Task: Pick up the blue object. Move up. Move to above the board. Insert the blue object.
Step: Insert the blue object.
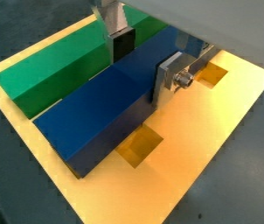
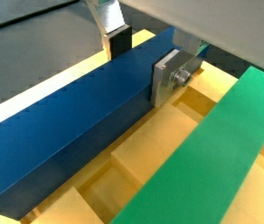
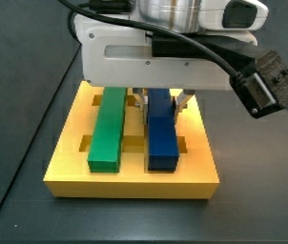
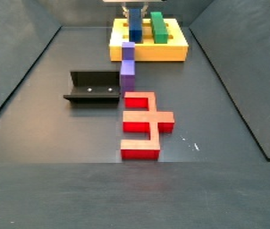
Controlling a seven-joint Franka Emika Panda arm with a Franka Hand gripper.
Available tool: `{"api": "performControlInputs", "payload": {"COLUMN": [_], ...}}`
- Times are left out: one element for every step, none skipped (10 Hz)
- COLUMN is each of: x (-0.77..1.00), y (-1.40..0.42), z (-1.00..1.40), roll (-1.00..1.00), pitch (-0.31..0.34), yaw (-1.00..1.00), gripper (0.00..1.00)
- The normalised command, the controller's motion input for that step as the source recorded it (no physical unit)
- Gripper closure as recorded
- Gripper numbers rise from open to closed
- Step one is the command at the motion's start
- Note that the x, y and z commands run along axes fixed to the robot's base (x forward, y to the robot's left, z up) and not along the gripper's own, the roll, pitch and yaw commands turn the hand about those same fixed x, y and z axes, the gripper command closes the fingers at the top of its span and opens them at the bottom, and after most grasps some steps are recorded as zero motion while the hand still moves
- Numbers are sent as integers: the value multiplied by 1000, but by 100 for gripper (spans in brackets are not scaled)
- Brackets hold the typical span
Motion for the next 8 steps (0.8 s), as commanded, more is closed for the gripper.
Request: {"api": "performControlInputs", "payload": {"x": [0, 0, 0, 0, 0, 0, 0, 0], "y": [0, 0, 0, -71, -83, -206, -223, -97], "z": [-146, -177, -149, -177, -180, -149, -189, -234], "roll": [-13, -24, -37, -33, -21, 0, 0, -10], "pitch": [0, 0, 0, 0, 0, 0, 0, 0], "yaw": [0, 0, 0, -14, -14, 0, 0, 0], "gripper": [100, 100, 100, 100, 100, 100, 100, 100]}}
